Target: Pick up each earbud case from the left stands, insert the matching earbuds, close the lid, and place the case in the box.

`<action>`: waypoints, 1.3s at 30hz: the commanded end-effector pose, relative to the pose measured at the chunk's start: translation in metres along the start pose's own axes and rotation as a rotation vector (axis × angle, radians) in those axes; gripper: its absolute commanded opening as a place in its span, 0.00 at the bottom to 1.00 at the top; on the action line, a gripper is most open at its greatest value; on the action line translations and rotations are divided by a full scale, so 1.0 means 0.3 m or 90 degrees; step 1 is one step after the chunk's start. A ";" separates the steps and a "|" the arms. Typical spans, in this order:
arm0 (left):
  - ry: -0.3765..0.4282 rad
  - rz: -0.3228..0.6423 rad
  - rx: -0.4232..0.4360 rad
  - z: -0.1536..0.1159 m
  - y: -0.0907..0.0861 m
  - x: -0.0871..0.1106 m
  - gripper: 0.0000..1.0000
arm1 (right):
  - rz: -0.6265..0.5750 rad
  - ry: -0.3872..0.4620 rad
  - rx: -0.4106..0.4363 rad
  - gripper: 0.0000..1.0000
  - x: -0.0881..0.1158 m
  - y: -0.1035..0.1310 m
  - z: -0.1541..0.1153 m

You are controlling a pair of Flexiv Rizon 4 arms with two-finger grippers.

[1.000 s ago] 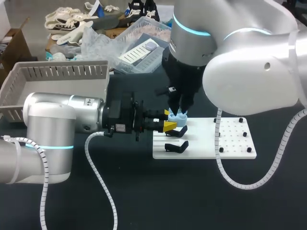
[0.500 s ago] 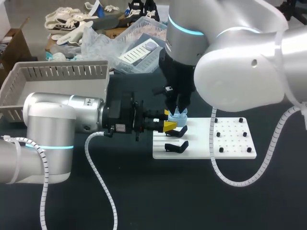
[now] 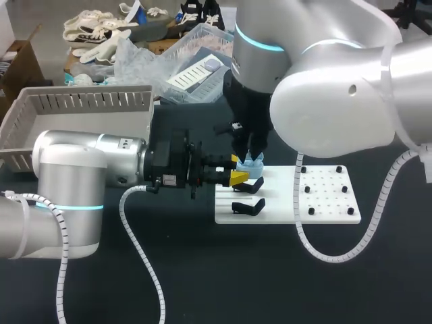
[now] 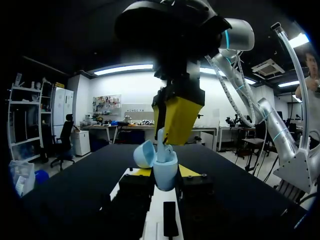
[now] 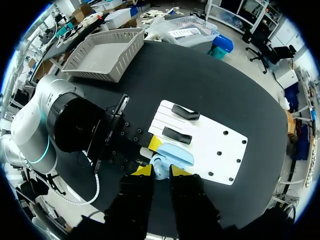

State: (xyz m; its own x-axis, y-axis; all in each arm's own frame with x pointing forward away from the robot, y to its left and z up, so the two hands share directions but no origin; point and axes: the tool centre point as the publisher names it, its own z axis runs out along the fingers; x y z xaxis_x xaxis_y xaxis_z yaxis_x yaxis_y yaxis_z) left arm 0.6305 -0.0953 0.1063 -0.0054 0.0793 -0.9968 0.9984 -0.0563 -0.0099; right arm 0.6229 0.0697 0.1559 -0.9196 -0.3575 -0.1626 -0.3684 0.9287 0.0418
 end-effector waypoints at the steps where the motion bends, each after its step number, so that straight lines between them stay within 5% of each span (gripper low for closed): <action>1: 0.000 0.000 -0.001 0.001 0.000 0.001 0.00 | 0.001 0.003 0.001 0.00 -0.006 0.001 0.009; 18: 0.000 0.000 -0.001 0.001 0.000 0.001 0.00 | 0.006 0.015 0.003 0.00 -0.005 0.000 0.032; 21: 0.000 0.000 -0.001 0.001 0.000 0.001 0.00 | 0.009 0.015 0.008 0.35 -0.007 0.005 0.032; 30: 0.000 0.000 -0.001 0.001 0.000 0.001 0.00 | 0.006 -0.001 0.008 0.49 0.011 0.026 -0.005; 37: 0.000 0.000 -0.001 0.001 0.000 0.001 0.00 | 0.057 -0.052 0.011 0.95 0.026 -0.031 -0.081; 39: 0.000 0.000 -0.001 0.001 0.000 0.001 0.00 | 0.084 -0.056 0.012 1.00 0.021 -0.064 -0.080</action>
State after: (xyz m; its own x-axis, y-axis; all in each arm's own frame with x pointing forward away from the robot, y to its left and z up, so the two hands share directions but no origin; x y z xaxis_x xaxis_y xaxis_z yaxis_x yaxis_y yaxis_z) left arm 0.6305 -0.0953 0.1062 -0.0055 0.0794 -0.9968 0.9984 -0.0563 -0.0100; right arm 0.6261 0.0620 0.1784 -0.9491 -0.2494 -0.1922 -0.2602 0.9650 0.0327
